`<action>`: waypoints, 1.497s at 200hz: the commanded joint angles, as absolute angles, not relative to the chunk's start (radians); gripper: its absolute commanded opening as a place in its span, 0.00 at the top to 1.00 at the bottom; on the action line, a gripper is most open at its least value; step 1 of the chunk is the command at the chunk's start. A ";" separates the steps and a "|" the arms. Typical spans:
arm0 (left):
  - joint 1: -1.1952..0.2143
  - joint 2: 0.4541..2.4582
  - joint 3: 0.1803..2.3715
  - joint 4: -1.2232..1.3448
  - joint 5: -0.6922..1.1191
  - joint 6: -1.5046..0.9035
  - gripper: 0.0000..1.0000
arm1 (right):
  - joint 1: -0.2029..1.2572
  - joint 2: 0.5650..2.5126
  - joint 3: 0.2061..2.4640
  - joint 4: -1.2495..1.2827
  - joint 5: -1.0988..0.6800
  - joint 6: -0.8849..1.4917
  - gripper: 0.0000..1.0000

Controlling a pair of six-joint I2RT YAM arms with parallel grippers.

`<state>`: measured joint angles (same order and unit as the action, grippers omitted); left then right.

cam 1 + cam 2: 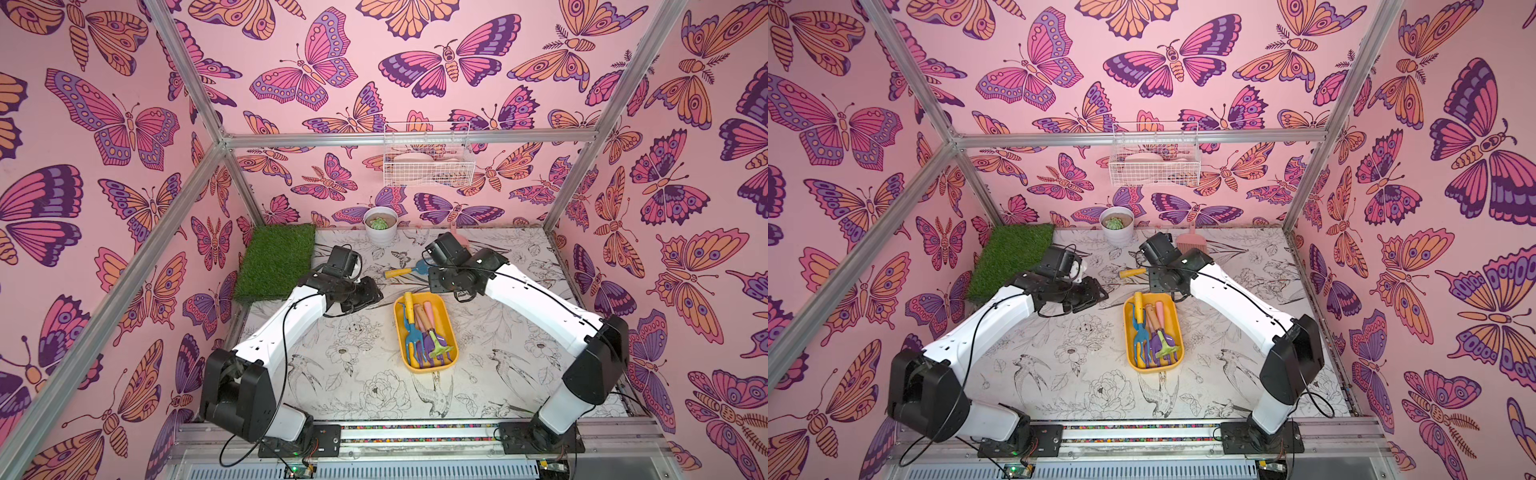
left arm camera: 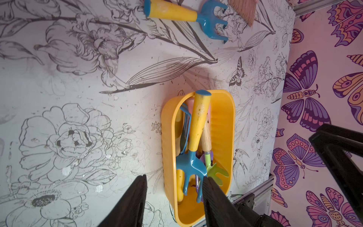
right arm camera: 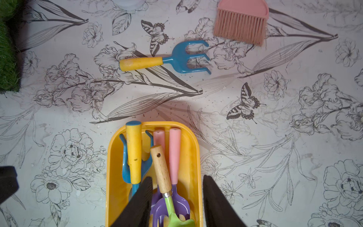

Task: Put the rake into the storage box
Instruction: Pick up the rake at the center of the board.

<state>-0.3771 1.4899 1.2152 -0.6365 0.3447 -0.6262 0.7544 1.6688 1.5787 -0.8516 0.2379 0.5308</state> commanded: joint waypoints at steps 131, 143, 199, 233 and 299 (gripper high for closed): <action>-0.404 2.056 1.746 -0.783 0.131 -0.026 0.40 | 0.562 1.462 1.354 -0.856 0.024 0.513 0.52; -0.419 2.107 1.789 -0.791 0.107 0.014 0.40 | 0.544 1.467 1.355 -0.864 0.011 0.508 0.52; -0.478 2.279 1.969 -0.800 -0.078 0.103 0.38 | 0.489 1.510 1.374 -0.889 -0.057 0.494 0.52; -0.496 2.354 2.064 -0.798 -0.129 0.166 0.37 | 0.470 1.517 1.385 -0.905 -0.062 0.481 0.52; -0.488 2.453 2.138 -0.800 -0.065 0.222 0.34 | 0.444 1.508 1.380 -0.934 -0.061 0.472 0.52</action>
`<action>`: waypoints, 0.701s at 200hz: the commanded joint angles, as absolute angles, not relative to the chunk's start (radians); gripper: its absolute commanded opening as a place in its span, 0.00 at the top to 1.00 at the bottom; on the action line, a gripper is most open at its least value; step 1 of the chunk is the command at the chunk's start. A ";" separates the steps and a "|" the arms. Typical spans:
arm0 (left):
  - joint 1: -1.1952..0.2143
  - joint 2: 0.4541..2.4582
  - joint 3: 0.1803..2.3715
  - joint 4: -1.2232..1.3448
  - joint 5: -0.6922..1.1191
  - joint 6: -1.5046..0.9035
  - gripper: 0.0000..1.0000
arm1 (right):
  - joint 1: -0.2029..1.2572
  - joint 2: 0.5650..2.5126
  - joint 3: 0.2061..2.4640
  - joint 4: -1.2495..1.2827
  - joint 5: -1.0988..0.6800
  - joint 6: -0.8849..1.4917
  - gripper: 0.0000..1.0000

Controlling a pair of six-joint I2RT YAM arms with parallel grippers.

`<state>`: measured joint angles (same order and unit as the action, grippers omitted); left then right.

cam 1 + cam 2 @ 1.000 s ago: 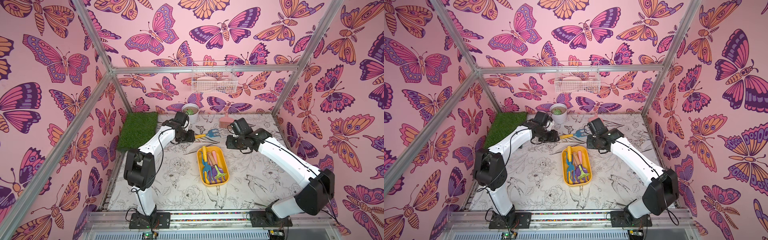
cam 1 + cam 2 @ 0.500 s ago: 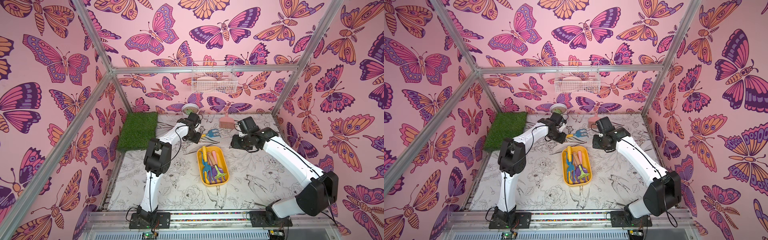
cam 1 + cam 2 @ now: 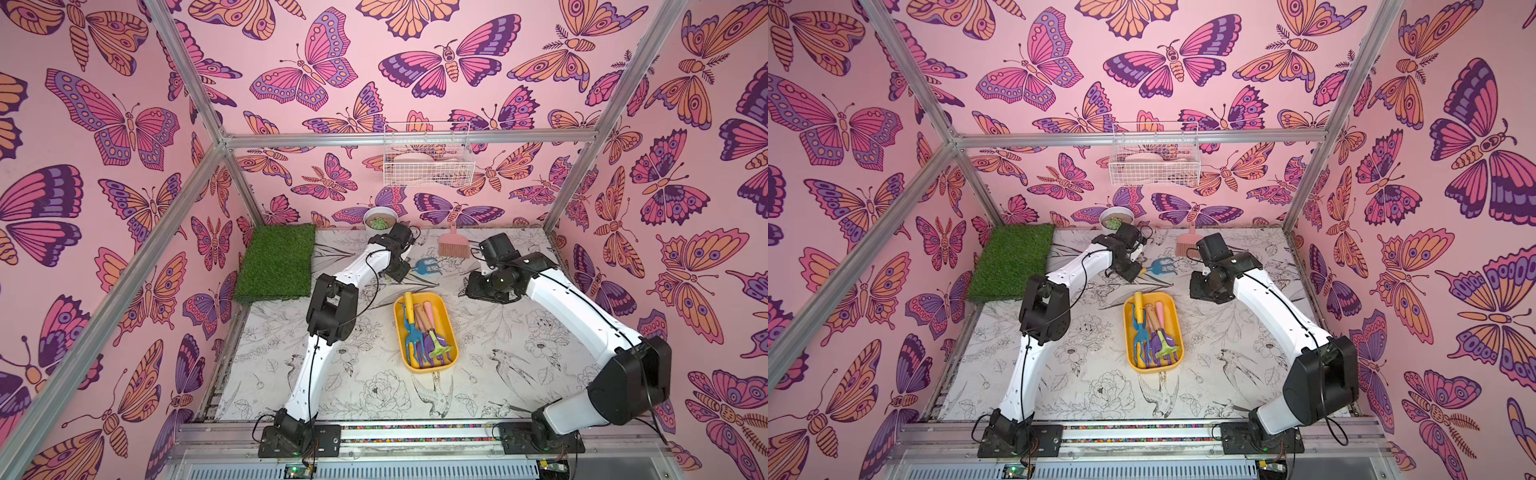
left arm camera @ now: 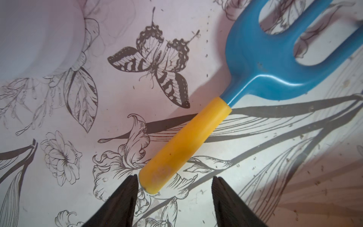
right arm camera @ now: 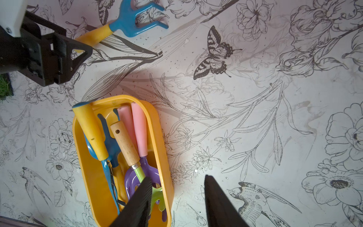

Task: Put the rake into the storage box
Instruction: Pick up the rake at the center of the board.

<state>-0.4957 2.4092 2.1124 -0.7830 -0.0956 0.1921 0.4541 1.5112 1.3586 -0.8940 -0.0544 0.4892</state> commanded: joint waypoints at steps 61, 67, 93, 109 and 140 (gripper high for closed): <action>-0.479 2.489 2.169 -0.804 -0.042 0.224 0.31 | 0.439 1.548 1.429 -0.971 -0.069 0.442 0.53; -0.479 2.491 2.168 -0.808 -0.037 0.224 0.31 | 0.439 1.555 1.435 -0.974 -0.073 0.442 0.53; -0.480 2.500 2.162 -0.834 -0.031 0.218 0.31 | 0.439 1.564 1.451 -0.973 -0.084 0.442 0.54; -0.482 2.501 2.156 -0.847 -0.031 0.212 0.32 | 0.439 1.563 1.451 -0.966 -0.084 0.443 0.54; -0.489 2.480 2.117 -0.851 -0.025 0.205 0.38 | 0.440 1.564 1.439 -0.949 -0.087 0.452 0.54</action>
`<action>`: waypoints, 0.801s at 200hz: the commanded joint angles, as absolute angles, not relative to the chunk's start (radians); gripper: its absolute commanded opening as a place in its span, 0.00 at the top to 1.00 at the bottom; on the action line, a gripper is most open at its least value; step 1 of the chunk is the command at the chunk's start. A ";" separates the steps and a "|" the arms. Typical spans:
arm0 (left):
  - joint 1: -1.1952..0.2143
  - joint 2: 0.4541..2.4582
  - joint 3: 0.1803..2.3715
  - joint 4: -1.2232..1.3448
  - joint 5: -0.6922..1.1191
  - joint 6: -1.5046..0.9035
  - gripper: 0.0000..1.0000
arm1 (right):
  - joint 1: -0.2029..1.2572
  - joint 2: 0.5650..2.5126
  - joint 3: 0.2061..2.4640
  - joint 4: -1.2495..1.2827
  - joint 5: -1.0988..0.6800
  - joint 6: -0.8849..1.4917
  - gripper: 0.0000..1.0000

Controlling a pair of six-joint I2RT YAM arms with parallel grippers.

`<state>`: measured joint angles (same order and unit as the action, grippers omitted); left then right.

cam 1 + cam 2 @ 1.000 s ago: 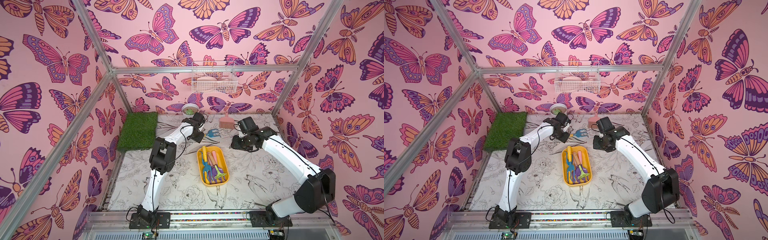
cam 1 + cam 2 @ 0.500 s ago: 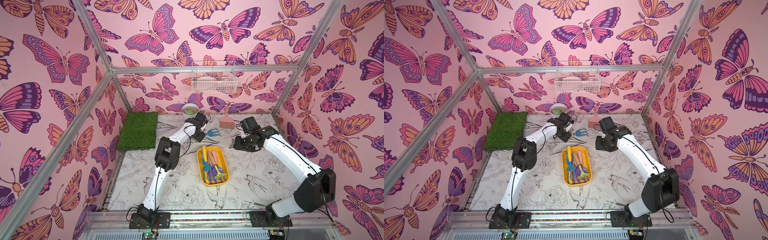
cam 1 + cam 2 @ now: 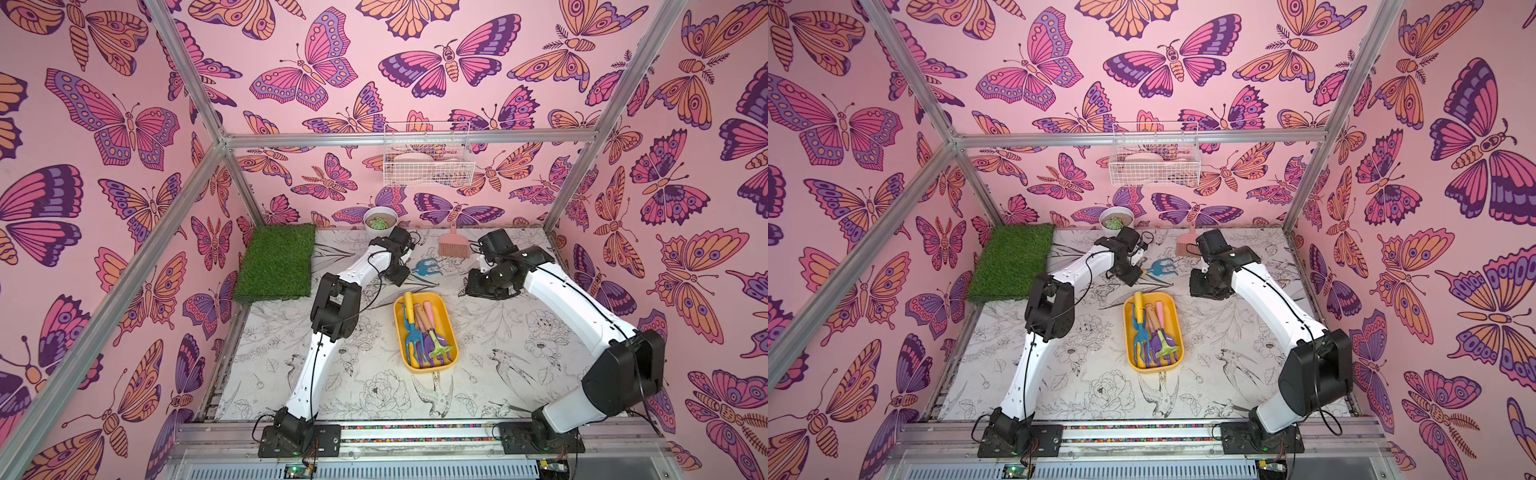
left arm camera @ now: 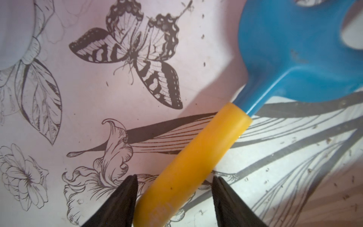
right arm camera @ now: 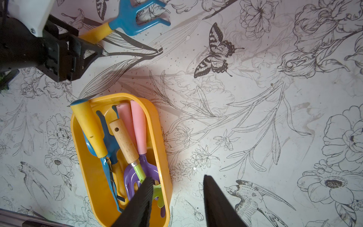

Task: Put the rake into the storage box
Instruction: Pick up the rake at the center of the board.

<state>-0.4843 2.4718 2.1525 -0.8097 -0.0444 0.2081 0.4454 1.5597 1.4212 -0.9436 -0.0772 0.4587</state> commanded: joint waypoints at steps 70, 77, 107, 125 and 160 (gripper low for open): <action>-0.510 2.372 1.960 -0.848 -0.011 0.189 0.60 | 0.439 1.559 1.383 -0.896 -0.092 0.479 0.55; -0.512 2.362 1.948 -0.849 -0.014 0.182 0.67 | 0.439 1.556 1.380 -0.894 -0.092 0.482 0.55; -0.513 2.320 1.917 -0.850 -0.020 0.139 0.85 | 0.439 1.533 1.369 -0.884 -0.090 0.494 0.55; -0.511 2.297 1.909 -0.851 -0.023 0.117 0.94 | 0.440 1.510 1.361 -0.884 -0.082 0.498 0.55; -0.501 2.221 1.894 -0.857 -0.033 0.066 1.00 | 0.440 1.440 1.329 -0.901 -0.058 0.514 0.55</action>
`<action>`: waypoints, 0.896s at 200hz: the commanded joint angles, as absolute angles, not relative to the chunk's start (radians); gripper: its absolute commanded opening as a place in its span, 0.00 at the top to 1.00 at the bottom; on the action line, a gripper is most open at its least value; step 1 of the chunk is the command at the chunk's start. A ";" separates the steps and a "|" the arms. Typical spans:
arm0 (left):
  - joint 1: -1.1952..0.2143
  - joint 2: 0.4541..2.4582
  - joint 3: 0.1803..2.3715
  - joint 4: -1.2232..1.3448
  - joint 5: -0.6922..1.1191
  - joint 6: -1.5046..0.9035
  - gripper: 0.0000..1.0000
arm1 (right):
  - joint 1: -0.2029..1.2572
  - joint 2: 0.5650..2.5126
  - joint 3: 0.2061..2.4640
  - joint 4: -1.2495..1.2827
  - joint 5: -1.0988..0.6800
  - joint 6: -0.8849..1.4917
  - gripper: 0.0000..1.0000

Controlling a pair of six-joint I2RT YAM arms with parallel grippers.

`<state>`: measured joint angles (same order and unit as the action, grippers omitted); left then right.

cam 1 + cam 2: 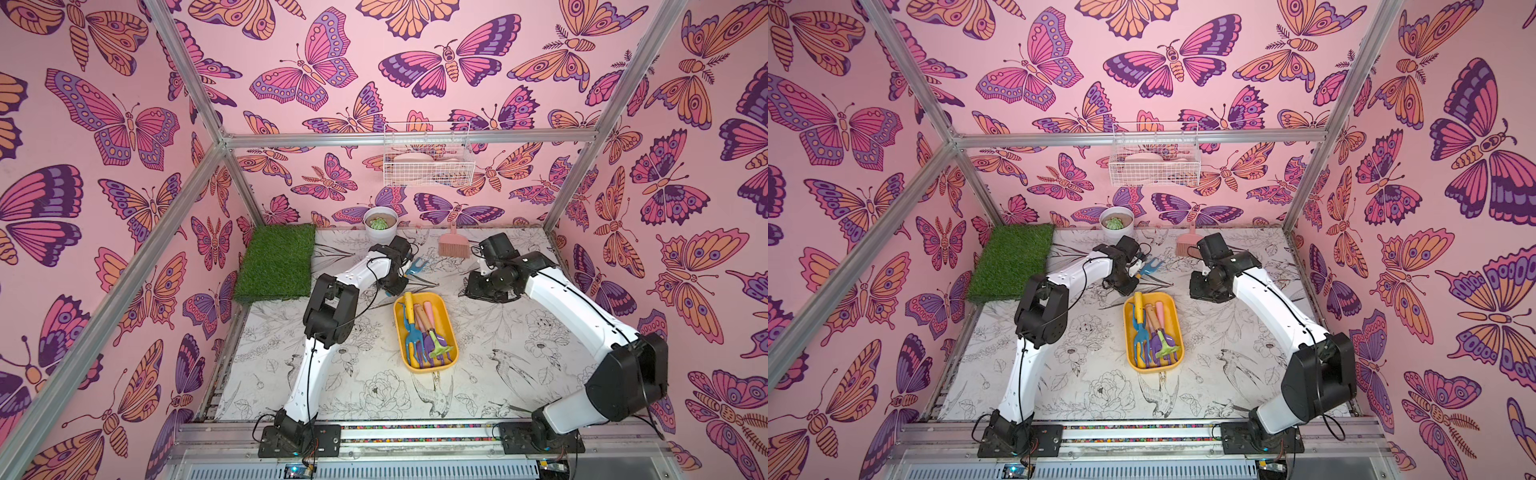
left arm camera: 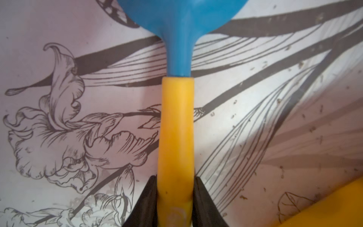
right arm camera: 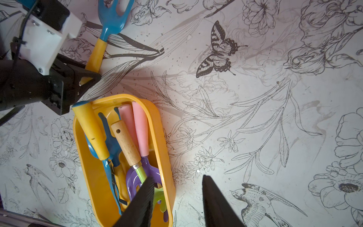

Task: Put the rake into the storage box
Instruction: Pick up the rake at the center of the board, then place the rake in the storage box.

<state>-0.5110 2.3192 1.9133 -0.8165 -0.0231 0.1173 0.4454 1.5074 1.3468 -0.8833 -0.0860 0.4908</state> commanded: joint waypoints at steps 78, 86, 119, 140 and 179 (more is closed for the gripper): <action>-0.502 1.929 1.741 -0.900 0.029 -0.069 1.00 | 0.442 1.238 1.250 -0.954 -0.011 0.532 0.54; -0.502 1.891 1.711 -0.903 0.043 -0.102 1.00 | 0.442 1.230 1.250 -0.953 -0.009 0.526 0.54; -0.522 1.757 1.588 -0.916 0.077 -0.278 1.00 | 0.442 1.225 1.244 -0.920 -0.031 0.505 0.54; -0.562 1.670 1.516 -0.920 0.075 -0.392 1.00 | 0.442 1.231 1.250 -0.920 -0.071 0.500 0.54; -0.658 1.510 1.414 -0.939 0.044 -0.656 1.00 | 0.442 1.194 1.215 -0.926 -0.141 0.506 0.54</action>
